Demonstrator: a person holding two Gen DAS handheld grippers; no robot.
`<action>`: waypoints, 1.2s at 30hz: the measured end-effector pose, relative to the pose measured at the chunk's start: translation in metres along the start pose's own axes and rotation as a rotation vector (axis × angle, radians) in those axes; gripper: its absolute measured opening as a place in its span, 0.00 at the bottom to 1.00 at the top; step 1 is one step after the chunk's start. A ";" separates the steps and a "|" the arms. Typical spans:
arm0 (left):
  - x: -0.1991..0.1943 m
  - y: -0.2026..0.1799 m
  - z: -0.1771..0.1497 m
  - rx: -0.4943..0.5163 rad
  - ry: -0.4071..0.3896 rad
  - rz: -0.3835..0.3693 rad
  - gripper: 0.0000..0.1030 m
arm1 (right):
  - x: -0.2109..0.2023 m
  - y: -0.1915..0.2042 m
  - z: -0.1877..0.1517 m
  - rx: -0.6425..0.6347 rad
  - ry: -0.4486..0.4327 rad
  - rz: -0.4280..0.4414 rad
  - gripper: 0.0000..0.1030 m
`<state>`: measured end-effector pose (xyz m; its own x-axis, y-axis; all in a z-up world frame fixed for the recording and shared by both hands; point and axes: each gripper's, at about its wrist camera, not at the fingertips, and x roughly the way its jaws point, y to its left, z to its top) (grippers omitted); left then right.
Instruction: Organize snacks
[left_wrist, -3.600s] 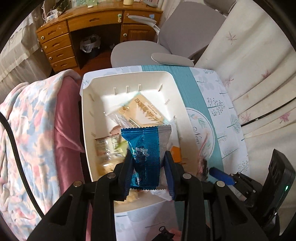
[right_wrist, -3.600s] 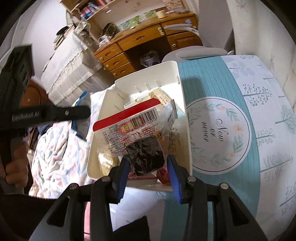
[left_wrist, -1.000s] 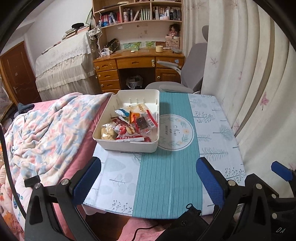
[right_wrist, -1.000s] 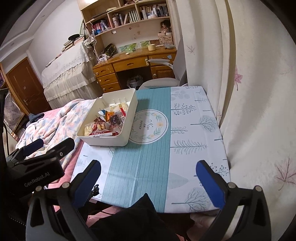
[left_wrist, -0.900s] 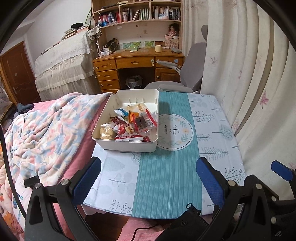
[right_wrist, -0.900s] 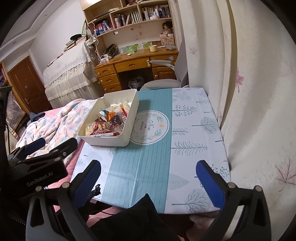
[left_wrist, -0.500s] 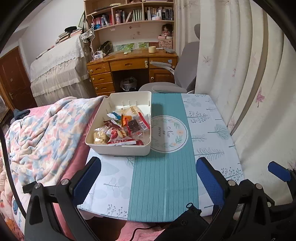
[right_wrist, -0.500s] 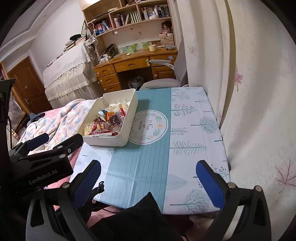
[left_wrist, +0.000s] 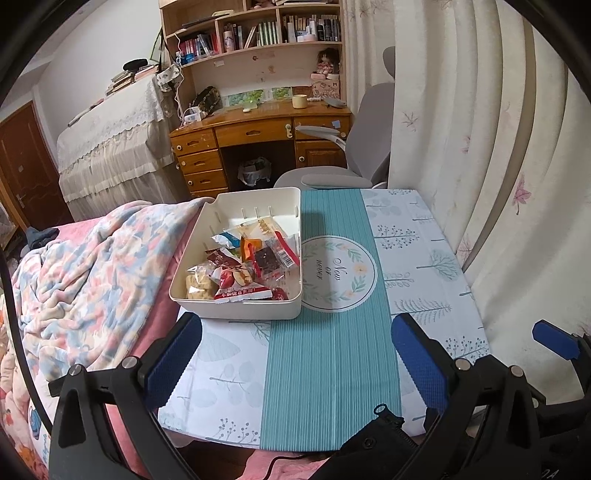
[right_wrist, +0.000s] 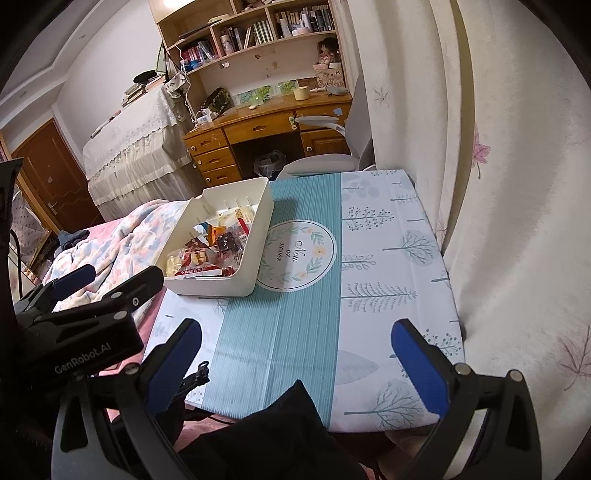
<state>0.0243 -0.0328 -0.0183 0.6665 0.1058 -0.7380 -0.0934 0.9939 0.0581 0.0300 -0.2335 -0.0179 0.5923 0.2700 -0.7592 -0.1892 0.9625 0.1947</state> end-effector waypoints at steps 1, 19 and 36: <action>0.001 0.001 0.001 0.001 0.001 -0.003 0.99 | 0.000 0.000 0.000 -0.001 0.000 0.000 1.00; 0.017 0.022 0.007 0.006 0.031 -0.020 0.99 | 0.020 0.012 0.005 0.006 0.036 0.000 1.00; 0.022 0.025 0.008 0.006 0.046 -0.021 0.99 | 0.025 0.012 0.008 0.011 0.062 0.002 1.00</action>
<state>0.0423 -0.0057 -0.0279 0.6334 0.0835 -0.7693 -0.0749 0.9961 0.0464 0.0489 -0.2150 -0.0300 0.5421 0.2695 -0.7959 -0.1808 0.9624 0.2027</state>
